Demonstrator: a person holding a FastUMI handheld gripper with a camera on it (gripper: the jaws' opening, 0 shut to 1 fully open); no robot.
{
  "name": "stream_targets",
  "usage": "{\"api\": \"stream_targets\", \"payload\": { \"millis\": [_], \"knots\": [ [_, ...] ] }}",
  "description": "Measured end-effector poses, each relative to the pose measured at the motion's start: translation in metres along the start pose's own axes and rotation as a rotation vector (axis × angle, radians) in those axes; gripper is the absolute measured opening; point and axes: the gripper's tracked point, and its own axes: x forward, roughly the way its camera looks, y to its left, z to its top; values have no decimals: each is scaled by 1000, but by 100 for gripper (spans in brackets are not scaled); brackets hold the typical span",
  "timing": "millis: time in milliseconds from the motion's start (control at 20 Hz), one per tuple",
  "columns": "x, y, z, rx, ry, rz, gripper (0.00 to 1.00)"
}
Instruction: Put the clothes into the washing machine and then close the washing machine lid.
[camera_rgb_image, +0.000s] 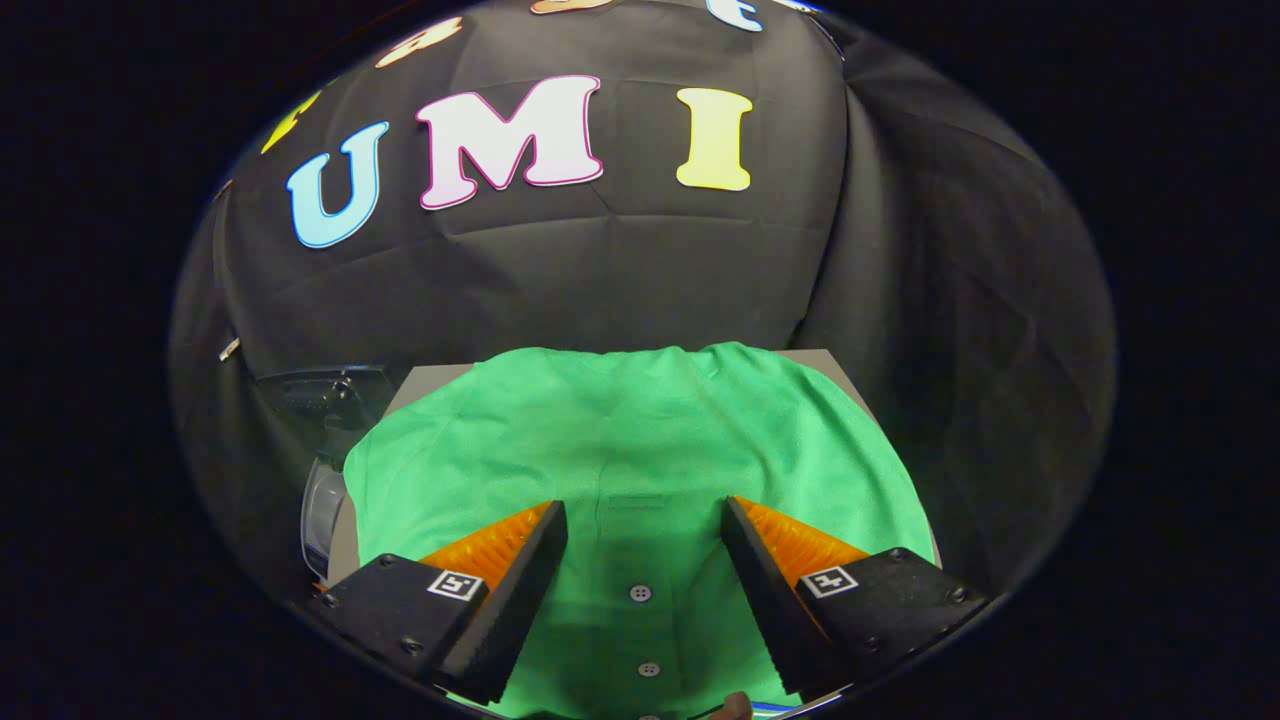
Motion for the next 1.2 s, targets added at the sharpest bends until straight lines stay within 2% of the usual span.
{"api": "stream_targets", "payload": {
  "millis": [100, 150, 200, 350, 500, 700, 900, 1200],
  "knots": [
    [3, -3, 3, 0, 11, -8, 91],
    [1, -2, 1, -5, 21, -7, 83],
    [1, -1, 1, -11, 27, -1, 82],
    [1, -3, 1, -4, 41, 0, 40],
    [0, -1, 3, -2, 32, 7, 8],
    [-1, -2, 6, 8, 9, 28, 5],
    [-14, 1, 10, 88, -29, 103, 5],
    [-84, 24, 52, 95, -197, 190, 5]
  ]
}}
